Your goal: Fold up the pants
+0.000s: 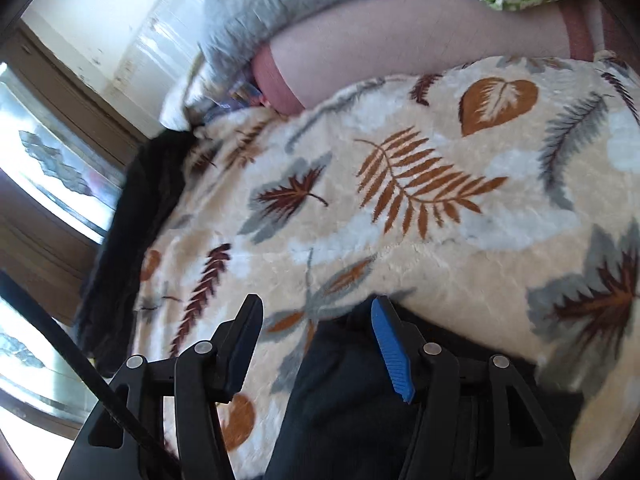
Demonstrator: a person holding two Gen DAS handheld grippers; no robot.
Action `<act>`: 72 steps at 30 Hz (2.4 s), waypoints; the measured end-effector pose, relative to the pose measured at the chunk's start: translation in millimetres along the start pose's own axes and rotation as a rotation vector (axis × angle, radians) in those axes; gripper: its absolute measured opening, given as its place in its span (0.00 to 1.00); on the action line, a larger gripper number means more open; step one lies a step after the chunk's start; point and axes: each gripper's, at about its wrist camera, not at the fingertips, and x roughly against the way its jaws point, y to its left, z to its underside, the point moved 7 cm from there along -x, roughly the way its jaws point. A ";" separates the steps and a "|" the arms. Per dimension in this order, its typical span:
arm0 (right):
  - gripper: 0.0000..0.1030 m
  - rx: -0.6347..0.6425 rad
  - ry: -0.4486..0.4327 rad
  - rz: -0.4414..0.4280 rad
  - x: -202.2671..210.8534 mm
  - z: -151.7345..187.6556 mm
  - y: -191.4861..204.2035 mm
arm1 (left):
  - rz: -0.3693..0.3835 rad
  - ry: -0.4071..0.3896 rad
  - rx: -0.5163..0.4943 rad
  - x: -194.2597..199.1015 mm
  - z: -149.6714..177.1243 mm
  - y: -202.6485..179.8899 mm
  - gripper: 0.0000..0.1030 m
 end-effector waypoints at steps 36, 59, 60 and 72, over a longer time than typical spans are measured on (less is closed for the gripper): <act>0.67 -0.224 -0.192 0.021 110.1 174.9 -101.0 | -0.590 0.025 -0.196 53.8 25.0 4.5 0.74; 0.72 -0.131 -0.165 0.112 97.2 175.7 -91.7 | -0.509 0.087 -0.122 42.1 28.7 17.7 0.74; 0.72 -0.118 -0.157 0.107 96.4 173.7 -89.1 | -0.476 0.092 -0.103 41.4 24.1 18.2 0.74; 0.72 -0.151 -0.035 -0.006 54.0 124.1 -89.9 | 0.031 0.151 0.060 -11.9 -48.7 2.6 0.77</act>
